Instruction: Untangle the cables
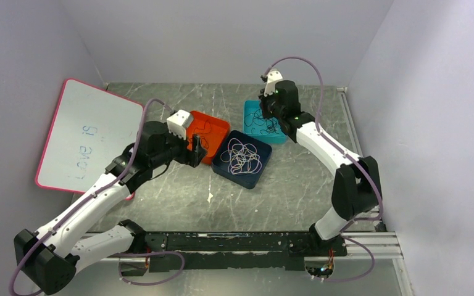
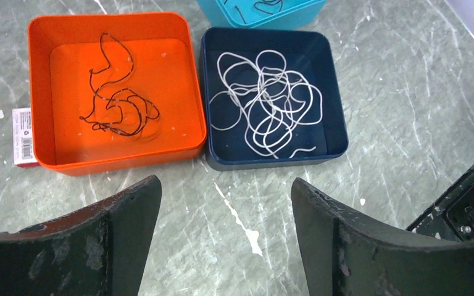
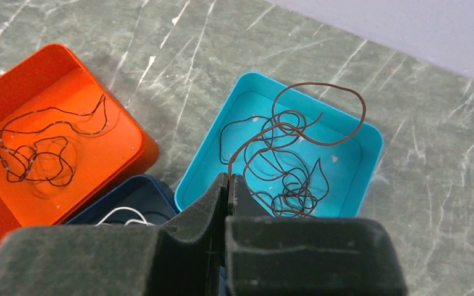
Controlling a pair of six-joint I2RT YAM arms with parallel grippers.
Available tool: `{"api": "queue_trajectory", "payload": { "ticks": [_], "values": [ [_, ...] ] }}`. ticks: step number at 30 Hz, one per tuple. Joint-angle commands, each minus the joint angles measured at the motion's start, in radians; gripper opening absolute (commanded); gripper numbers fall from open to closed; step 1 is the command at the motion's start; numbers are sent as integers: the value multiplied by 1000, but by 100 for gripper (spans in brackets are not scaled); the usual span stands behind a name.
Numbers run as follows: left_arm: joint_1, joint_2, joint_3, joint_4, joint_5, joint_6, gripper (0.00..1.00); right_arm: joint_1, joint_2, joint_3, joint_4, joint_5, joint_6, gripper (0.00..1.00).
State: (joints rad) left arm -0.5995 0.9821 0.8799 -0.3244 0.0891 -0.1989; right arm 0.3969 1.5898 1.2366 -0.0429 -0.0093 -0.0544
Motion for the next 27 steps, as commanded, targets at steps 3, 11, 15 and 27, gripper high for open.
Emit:
{"api": "queue_trajectory", "payload": {
  "ticks": [3,11,15,27],
  "values": [
    [-5,-27,-20,13,-44,3,81,-19,94,78,-72,22,36,0],
    [-6,-36,-16,-23,-47,29,82,-34,200,97,-67,-10,26,0],
    [-6,-39,-13,-23,-41,32,82,-48,261,89,-22,-44,11,0],
    [-5,-39,-5,-44,-33,41,81,-84,416,113,-8,-82,5,6]
  ]
}}
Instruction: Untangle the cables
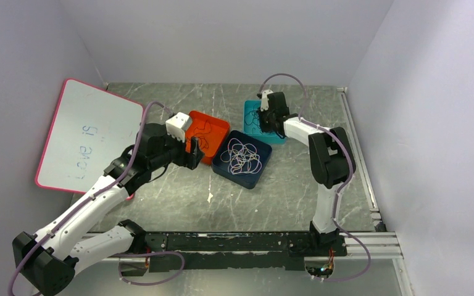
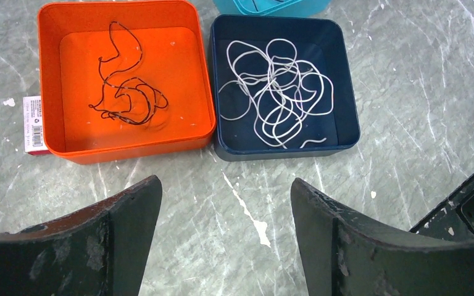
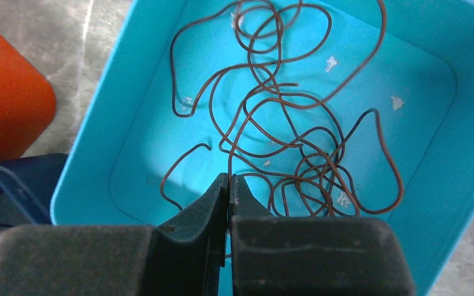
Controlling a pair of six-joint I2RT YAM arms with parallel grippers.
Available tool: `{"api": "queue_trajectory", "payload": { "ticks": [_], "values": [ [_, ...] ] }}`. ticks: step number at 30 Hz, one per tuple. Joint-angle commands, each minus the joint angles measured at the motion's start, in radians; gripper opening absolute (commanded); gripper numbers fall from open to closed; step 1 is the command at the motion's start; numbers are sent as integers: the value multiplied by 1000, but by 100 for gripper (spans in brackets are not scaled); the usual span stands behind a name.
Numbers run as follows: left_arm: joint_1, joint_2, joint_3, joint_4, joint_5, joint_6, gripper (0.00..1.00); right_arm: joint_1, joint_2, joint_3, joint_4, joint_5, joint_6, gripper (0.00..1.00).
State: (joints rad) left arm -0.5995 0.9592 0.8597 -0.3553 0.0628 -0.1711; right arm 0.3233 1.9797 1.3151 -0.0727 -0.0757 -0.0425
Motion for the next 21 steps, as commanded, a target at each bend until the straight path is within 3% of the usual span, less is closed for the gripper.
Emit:
{"api": "queue_trajectory", "payload": {
  "ticks": [1,4,10,21],
  "values": [
    [-5,-17,13,-12,-6,13,81,-11,30,35,21,-17,-8,6],
    [-6,-16,14,-16,-7,13,81,-12,25,36,21,-19,-8,9],
    [-5,-9,12,-9,-11,12,81,-11,-14,45,10,5,-13,37],
    [-5,-8,1,23,-28,-5,90,-12,-188,-7,-19,79,-3,62]
  ]
}}
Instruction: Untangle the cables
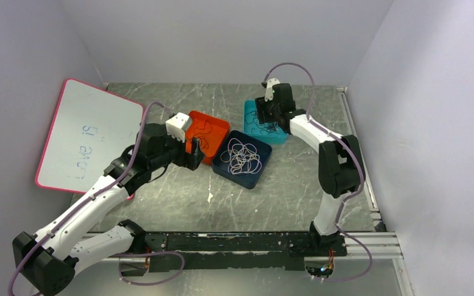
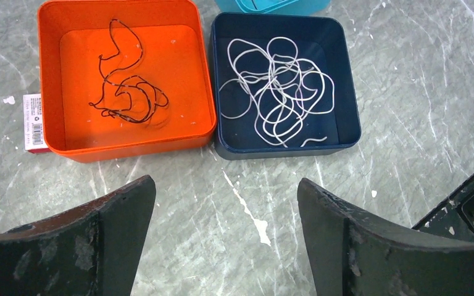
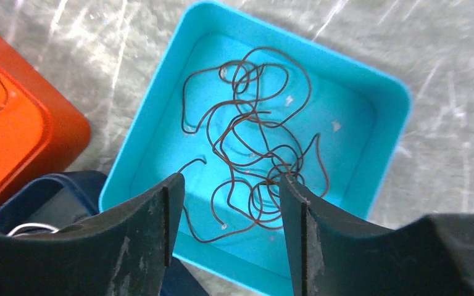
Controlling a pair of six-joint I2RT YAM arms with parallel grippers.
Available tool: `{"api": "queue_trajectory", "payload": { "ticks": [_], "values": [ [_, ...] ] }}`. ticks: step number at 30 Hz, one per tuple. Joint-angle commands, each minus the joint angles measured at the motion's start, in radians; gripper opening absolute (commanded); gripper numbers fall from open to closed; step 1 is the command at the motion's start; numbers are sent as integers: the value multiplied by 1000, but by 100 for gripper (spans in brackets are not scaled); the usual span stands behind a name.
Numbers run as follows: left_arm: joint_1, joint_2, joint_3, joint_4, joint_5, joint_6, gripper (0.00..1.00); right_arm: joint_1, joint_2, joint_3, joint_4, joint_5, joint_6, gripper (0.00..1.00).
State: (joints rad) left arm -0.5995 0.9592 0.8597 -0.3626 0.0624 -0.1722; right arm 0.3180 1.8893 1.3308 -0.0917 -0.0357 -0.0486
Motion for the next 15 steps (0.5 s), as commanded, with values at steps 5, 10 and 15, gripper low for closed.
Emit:
{"api": "queue_trajectory", "payload": {
  "ticks": [5,10,15],
  "values": [
    [-6,-24,-18,74,-58,-40,100,-5,-175,-49,19,5,43,72],
    [9,-25,-28,106,-95,-89,100,0,-239,-64,37,-58,110,79],
    [146,-56,-37,117,-33,-137,100,15,-336,-132,34,-76,146,91]
  ]
}}
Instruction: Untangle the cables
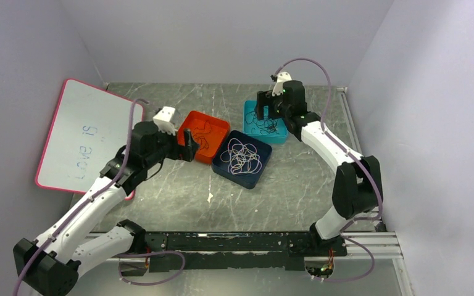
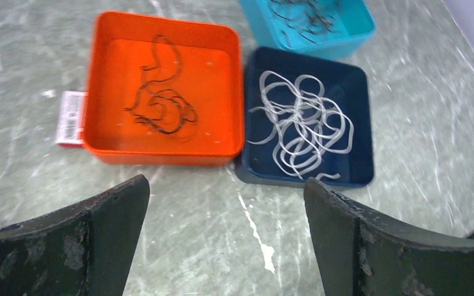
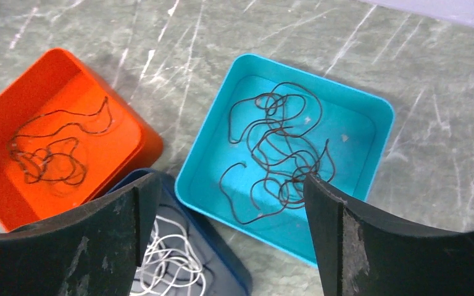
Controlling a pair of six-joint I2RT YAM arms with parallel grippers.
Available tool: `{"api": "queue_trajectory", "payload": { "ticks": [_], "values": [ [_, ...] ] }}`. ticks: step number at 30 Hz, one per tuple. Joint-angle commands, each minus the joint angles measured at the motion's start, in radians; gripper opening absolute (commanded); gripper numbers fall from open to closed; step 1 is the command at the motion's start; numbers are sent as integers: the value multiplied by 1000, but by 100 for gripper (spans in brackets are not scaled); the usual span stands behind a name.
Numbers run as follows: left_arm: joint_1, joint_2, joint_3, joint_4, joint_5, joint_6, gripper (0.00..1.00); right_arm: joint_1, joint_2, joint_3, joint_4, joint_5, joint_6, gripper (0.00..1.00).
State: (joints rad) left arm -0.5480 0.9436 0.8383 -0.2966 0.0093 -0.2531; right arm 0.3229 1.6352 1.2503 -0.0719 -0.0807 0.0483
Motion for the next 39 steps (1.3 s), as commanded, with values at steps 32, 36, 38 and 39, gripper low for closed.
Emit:
{"api": "queue_trajectory", "payload": {
  "ticks": [32,36,38,39],
  "values": [
    [143,-502,-210,-59,-333,-236,100,12,-1058,-716,-106,309,355,100],
    [143,-480,-199,-75,-355,-246,100,12,-1021,-723,-110,361,379,100],
    [144,-465,-197,-66,-356,-241,100,12,-1003,-733,-88,362,386,100],
    [144,-458,-196,-60,-358,-236,100,12,-994,-737,-79,365,390,100]
  ]
}}
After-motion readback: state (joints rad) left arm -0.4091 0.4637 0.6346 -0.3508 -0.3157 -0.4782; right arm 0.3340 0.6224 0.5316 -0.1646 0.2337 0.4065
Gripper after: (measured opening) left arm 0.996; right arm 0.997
